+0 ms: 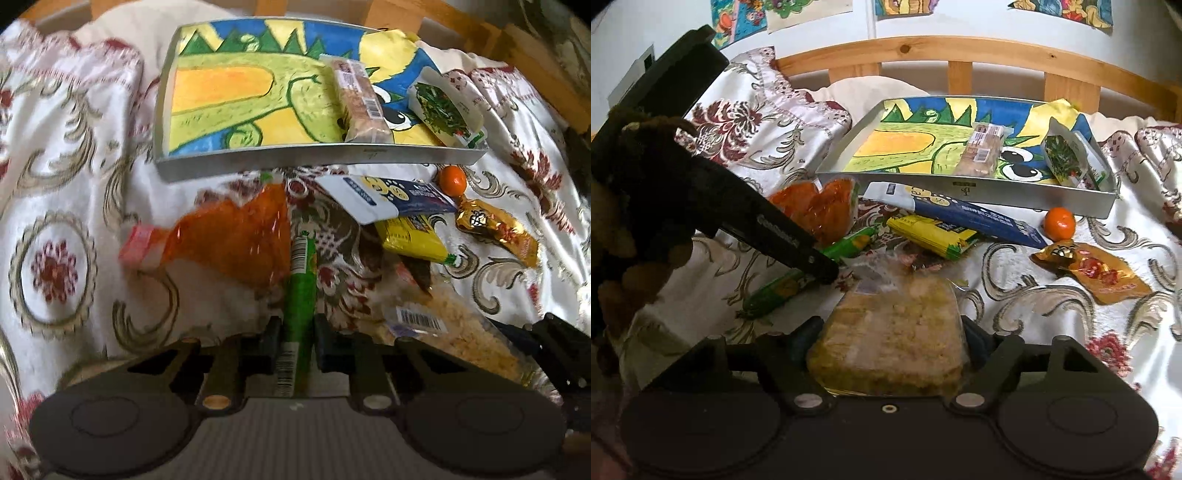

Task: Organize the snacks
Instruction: 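Carry the green stick to the tray with the left tool while the right tool carries the rice bag there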

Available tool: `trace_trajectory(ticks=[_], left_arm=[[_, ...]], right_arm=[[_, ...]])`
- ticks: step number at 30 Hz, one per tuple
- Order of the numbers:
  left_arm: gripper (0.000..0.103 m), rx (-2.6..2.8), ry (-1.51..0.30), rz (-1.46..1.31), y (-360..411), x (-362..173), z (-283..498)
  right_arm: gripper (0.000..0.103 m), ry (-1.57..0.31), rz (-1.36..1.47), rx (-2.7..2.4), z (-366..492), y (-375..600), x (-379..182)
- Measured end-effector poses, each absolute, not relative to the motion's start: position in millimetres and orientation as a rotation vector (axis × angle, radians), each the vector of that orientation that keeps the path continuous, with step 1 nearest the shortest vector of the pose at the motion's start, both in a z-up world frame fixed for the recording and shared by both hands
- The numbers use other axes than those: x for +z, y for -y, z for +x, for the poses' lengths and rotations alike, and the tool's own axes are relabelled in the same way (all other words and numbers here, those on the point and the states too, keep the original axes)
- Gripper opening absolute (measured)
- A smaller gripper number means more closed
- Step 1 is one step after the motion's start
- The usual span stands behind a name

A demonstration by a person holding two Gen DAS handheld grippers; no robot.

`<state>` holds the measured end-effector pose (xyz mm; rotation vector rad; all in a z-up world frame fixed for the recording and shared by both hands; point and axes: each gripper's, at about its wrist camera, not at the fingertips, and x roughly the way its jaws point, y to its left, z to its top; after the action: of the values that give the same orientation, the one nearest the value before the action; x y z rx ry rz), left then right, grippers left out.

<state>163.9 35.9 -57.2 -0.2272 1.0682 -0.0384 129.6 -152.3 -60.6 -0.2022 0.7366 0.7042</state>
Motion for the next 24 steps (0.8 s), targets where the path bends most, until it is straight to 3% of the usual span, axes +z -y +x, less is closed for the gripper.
trace_trajectory(ticks=[10,24], left_arm=[[0.019,-0.073,-1.084,-0.452,-47.1,-47.6,146.6],[0.019,-0.092,-1.058,-0.521,-41.4,-25.6,121.7]], right_arm=[[0.077,-0.66,-0.304,0.684,115.7,167.2,-42.2],[0.077,-0.555,-0.431,0.632,92.0,196.2,-23.8]])
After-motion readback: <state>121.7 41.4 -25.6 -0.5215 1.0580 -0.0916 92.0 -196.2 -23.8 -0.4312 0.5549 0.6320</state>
